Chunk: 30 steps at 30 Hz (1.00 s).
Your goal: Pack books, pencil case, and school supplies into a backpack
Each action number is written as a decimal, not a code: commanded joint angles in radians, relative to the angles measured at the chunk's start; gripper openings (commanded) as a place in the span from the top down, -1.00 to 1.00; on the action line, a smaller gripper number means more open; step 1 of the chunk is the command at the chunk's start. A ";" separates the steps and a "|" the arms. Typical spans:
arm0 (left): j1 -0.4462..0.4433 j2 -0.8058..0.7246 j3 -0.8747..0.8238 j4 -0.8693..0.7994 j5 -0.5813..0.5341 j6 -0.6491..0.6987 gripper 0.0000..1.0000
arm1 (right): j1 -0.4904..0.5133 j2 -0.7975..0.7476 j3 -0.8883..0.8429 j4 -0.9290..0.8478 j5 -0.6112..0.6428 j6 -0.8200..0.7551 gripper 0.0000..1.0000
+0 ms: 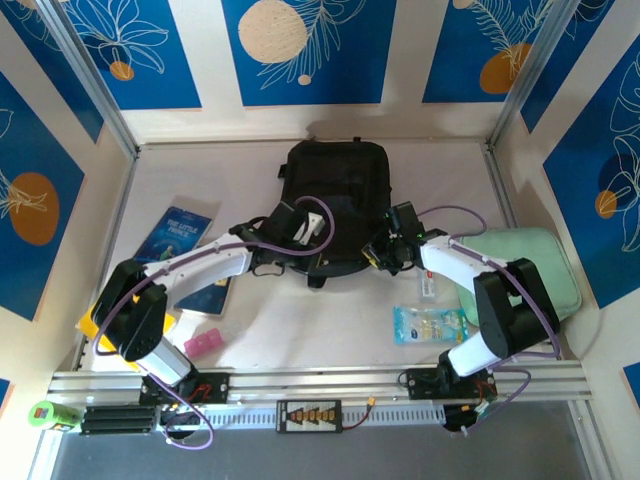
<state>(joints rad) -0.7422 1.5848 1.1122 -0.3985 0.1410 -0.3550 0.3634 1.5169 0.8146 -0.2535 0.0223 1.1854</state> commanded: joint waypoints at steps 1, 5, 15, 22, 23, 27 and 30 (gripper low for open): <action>0.020 -0.032 -0.015 -0.099 -0.106 0.029 1.00 | -0.015 0.028 0.029 -0.057 0.115 -0.057 0.62; 0.024 -0.018 0.000 -0.137 -0.151 0.009 1.00 | -0.032 0.046 0.042 -0.019 0.112 -0.114 0.63; 0.023 -0.009 -0.011 -0.070 0.101 0.062 1.00 | -0.076 0.205 0.168 0.083 -0.010 -0.327 0.64; 0.018 0.028 0.038 -0.034 0.236 0.062 1.00 | -0.080 0.199 0.206 0.080 -0.003 -0.335 0.48; 0.018 0.032 0.047 -0.035 0.233 0.068 1.00 | -0.080 0.175 0.198 0.064 0.004 -0.315 0.44; 0.018 0.039 0.090 -0.061 0.195 0.085 1.00 | -0.063 0.068 0.173 -0.059 0.015 -0.229 0.09; 0.019 0.026 0.086 -0.043 0.180 0.086 1.00 | -0.016 -0.011 0.159 -0.169 0.044 -0.168 -0.13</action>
<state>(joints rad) -0.7238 1.6207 1.1721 -0.4374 0.3073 -0.2962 0.3065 1.5856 0.9943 -0.2867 0.0395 0.9409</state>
